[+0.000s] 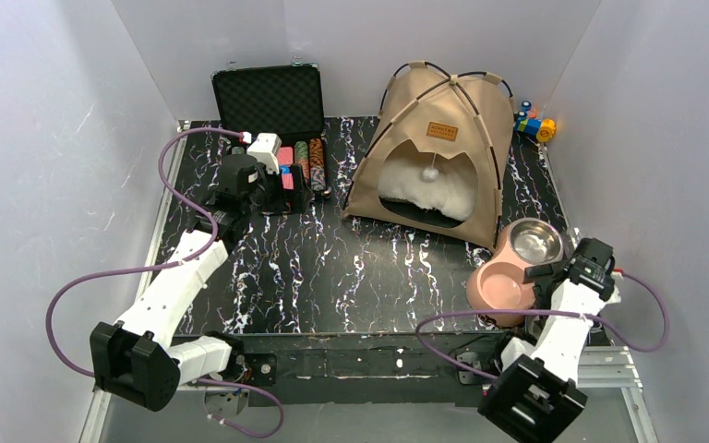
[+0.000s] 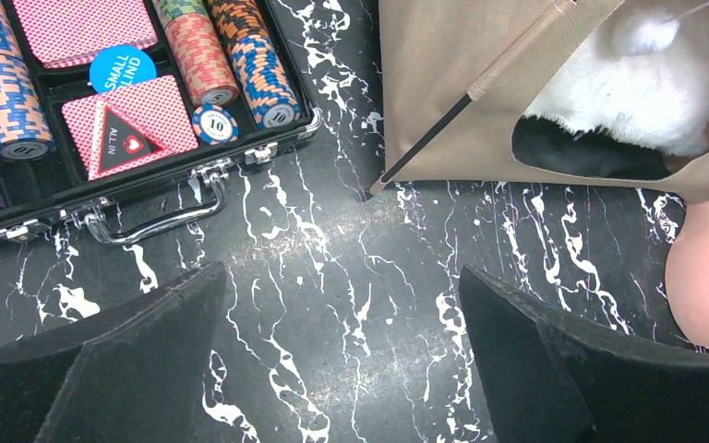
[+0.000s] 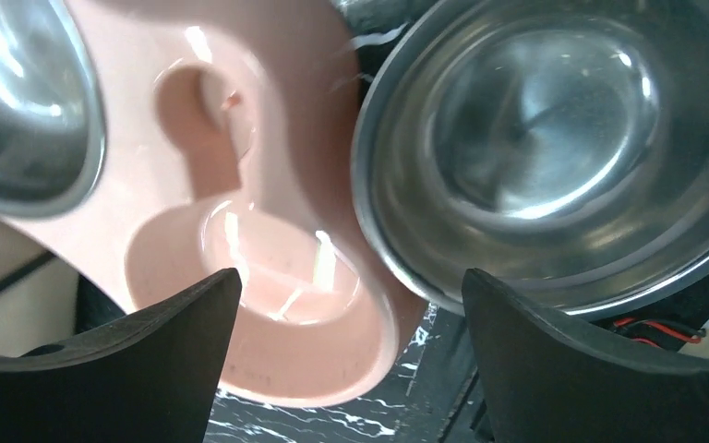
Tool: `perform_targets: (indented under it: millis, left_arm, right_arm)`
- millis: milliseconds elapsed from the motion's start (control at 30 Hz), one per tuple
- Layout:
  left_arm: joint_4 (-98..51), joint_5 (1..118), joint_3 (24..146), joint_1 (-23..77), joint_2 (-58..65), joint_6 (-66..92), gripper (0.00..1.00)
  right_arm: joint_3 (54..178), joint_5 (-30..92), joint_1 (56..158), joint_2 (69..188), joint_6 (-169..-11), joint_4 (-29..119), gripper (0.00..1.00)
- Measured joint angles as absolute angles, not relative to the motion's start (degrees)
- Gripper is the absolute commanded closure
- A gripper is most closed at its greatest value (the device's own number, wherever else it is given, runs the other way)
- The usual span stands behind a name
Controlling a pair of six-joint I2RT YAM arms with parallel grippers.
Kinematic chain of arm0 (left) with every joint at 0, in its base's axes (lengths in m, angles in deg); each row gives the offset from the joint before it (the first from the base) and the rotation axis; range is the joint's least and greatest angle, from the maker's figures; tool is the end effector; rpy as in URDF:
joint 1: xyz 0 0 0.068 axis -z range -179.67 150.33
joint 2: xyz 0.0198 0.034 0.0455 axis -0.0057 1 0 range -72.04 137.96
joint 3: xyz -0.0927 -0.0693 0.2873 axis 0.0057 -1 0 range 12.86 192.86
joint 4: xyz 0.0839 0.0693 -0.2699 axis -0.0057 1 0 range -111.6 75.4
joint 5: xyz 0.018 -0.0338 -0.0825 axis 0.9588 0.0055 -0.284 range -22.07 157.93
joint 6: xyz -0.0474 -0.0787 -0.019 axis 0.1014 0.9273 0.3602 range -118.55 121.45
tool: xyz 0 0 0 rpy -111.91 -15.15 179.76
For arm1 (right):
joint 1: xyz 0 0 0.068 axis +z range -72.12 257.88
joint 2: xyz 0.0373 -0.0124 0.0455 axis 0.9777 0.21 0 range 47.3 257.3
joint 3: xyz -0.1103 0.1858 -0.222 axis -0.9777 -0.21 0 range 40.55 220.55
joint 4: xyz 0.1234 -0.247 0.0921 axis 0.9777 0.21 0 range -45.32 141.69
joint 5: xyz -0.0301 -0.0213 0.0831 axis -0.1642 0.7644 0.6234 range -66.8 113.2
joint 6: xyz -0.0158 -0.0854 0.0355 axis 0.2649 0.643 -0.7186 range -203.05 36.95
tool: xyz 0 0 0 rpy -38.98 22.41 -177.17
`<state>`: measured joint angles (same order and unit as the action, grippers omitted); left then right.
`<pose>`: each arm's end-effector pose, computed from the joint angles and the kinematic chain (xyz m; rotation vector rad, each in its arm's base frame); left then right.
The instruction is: Set up the pet tent
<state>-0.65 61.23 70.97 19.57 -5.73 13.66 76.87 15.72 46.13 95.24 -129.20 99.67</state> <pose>0.2978 -0.1144 0.3330 0.2016 2.0983 -0.4541 0.1327 -0.0953 0.1959 1.7378 2.0914 -0.1060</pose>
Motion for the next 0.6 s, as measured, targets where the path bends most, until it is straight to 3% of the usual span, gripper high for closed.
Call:
perform_targets:
  millis: [200, 400, 467, 600]
  left_arm:
    - [-0.7, 61.3, 70.7, 19.6, -5.7, 13.7, 0.02]
    - [-0.7, 61.5, 70.7, 19.6, -5.7, 13.7, 0.02]
    - [-0.7, 61.6, 70.7, 19.6, -5.7, 13.7, 0.02]
    - [-0.7, 61.8, 70.7, 19.6, -5.7, 13.6, 0.02]
  right_arm:
    - [75.6, 16.5, 37.1, 96.8, -128.5, 96.8, 0.1]
    - [74.3, 17.7, 35.3, 100.2, -127.6, 90.4, 0.27]
    - [74.2, 18.9, 35.1, 101.4, -127.6, 88.7, 0.39]
    - [74.1, 20.7, 35.2, 103.4, -127.4, 84.9, 0.78]
